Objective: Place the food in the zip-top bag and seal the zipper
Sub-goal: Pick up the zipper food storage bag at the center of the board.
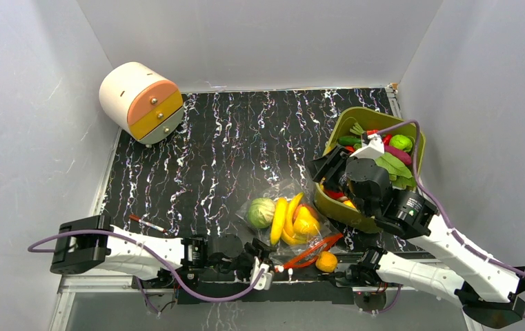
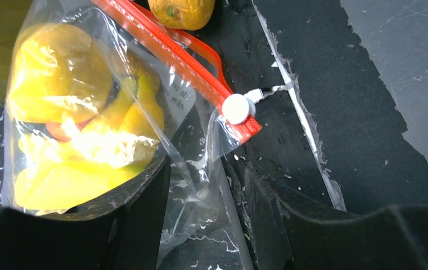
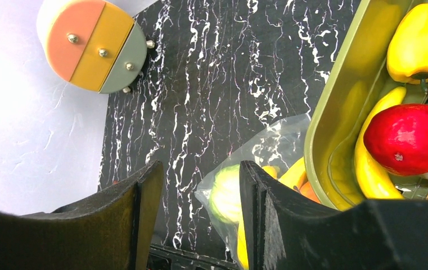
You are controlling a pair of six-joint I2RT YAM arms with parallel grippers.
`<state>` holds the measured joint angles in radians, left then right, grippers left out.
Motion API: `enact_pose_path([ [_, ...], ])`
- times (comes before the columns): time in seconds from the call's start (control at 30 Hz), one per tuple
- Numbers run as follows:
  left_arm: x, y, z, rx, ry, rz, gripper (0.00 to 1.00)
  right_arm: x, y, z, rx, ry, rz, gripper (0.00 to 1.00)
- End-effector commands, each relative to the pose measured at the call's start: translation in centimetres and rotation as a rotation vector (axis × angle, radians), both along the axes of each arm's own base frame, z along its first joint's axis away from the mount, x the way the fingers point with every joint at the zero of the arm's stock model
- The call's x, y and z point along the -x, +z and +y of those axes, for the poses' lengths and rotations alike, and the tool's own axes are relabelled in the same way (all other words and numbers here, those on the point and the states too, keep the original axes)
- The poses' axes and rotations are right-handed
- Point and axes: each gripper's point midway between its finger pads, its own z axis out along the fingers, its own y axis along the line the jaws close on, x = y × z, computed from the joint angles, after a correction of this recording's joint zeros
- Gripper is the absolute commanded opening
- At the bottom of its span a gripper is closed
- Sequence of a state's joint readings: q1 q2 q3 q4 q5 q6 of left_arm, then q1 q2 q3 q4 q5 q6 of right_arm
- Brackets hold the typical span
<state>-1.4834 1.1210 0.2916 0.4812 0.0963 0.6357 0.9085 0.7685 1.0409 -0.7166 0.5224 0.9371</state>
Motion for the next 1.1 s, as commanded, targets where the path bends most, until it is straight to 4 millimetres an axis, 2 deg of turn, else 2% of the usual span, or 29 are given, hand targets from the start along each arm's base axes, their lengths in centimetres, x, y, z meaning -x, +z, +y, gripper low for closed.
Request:
enact_pose_path([
  [0.0,0.6,1.7,-1.6,0.096,-0.053,-0.019,0.50,-0.6,1.6,-0.6,-0.023,-0.047,-0.040,0.50],
  [0.43,1.1,2.5,-3.4,0.147,-0.098,-0.032,0.38,-0.1,-0.8,0.6,-0.050,-0.005,0.022,0.51],
  [0.5,1.1,2.9,-3.7,0.158,-0.101,-0.036,0.28,0.2,-1.4,0.9,-0.071,0.002,0.054,0.53],
  [0.53,1.1,3.2,-3.9,0.168,-0.100,-0.037,0.20,0.5,-1.9,0.8,-0.089,-0.013,0.088,0.54],
  [0.57,1.0,3.8,-4.0,0.187,-0.095,-0.036,0.10,0.8,-2.5,0.6,-0.117,-0.043,0.138,0.55],
  [0.67,0.5,5.2,-4.1,0.233,-0.057,-0.029,0.00,2.2,-3.8,-0.6,-0.111,-0.098,0.259,0.56],
  [0.77,-0.1,6.6,-3.9,0.282,0.005,0.007,0.00,4.5,-6.1,-3.1,-0.043,-0.175,0.407,0.57],
  [0.87,-1.5,7.8,-3.5,0.319,0.115,0.047,0.00,7.0,-8.2,-5.0,-0.025,-0.247,0.553,0.57],
  [1.0,-3.5,8.8,-2.8,0.353,0.251,0.076,0.00,9.2,-8.7,-4.8,-0.135,-0.212,0.633,0.56],
  [1.07,-4.4,9.1,-2.5,0.365,0.307,0.089,0.00,9.6,-9.1,-5.1,-0.159,-0.216,0.637,0.56],
])
